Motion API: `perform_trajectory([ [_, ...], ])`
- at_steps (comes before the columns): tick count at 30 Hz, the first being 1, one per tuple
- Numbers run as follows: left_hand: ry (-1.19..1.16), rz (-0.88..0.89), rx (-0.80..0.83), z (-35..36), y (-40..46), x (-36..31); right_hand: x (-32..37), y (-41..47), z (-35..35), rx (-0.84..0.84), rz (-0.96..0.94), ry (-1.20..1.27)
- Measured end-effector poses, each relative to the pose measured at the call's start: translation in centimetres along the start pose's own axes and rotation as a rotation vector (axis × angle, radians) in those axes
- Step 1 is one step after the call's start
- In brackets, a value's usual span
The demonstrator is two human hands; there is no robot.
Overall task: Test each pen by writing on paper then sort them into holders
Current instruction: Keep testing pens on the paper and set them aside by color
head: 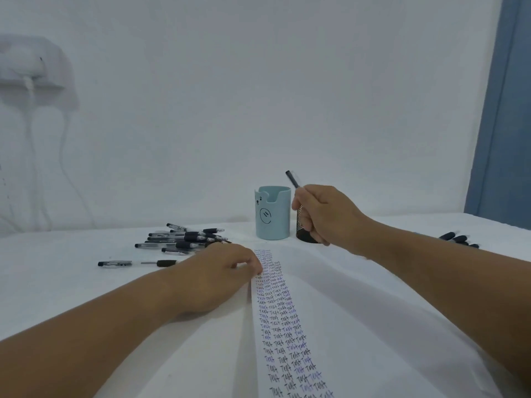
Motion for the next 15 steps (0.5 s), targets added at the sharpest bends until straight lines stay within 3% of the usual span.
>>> perform_trajectory([
  [7,0.087,0.012,-0.055,0.6,-0.3,-0.9,-2.9,-1.9,-1.1,0.012,-0.012,-0.143],
  [15,0.103,0.005,-0.124,0.7,-0.9,-1.9,-3.2,-4.5,-4.1,0.089,0.028,0.01],
])
Point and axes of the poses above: each hand's wrist, its own y-axis towards the middle knuckle, its own z-axis out of the palm, x = y × z, the point moved 6 cm from there along y, towards the middle knuckle, and after that the axes turned 9 degrees about -y, right-handed, at the moved point
